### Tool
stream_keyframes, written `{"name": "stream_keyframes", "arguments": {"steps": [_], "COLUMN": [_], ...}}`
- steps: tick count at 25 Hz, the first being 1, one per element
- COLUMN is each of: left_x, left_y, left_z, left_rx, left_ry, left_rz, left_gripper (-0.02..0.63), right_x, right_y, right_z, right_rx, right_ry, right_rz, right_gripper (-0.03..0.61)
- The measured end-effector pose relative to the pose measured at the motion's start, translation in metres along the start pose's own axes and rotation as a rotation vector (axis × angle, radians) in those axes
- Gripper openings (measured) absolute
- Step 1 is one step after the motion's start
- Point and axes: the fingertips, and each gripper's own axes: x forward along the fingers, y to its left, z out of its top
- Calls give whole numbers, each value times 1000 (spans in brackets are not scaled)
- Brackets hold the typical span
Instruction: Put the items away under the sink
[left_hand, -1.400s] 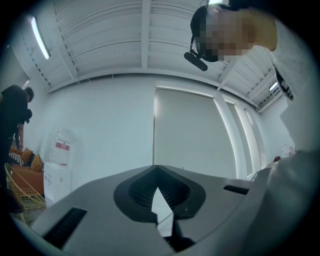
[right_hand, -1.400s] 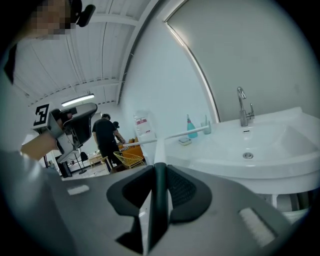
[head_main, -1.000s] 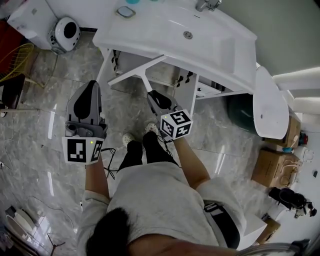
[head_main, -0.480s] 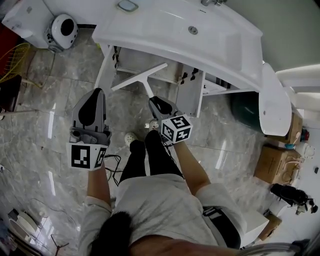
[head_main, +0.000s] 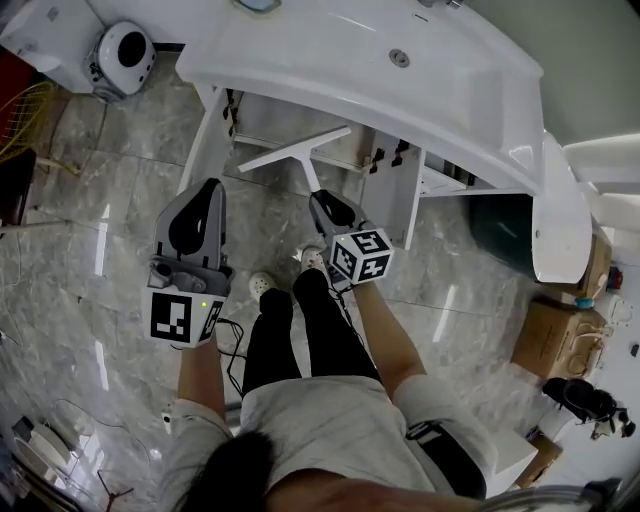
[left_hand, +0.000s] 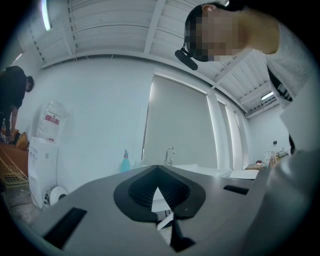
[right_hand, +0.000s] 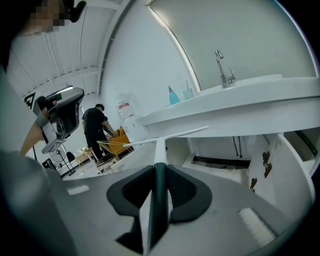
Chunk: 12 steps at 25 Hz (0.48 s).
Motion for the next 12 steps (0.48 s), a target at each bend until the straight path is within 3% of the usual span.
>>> {"name": "stream_keyframes", "arguments": {"steps": [12], "left_x": [29], "left_y": [-2], "left_z": [-136], "left_rx": [-12], "left_ry": [-13], "left_rz": [-25], "left_gripper": [8], "right_x": [90], "right_y": [-88], "right_z": [-70], "right_rx": [-19], "right_ry": [-11], "right_rz": [-27], "right_gripper": [100]}}
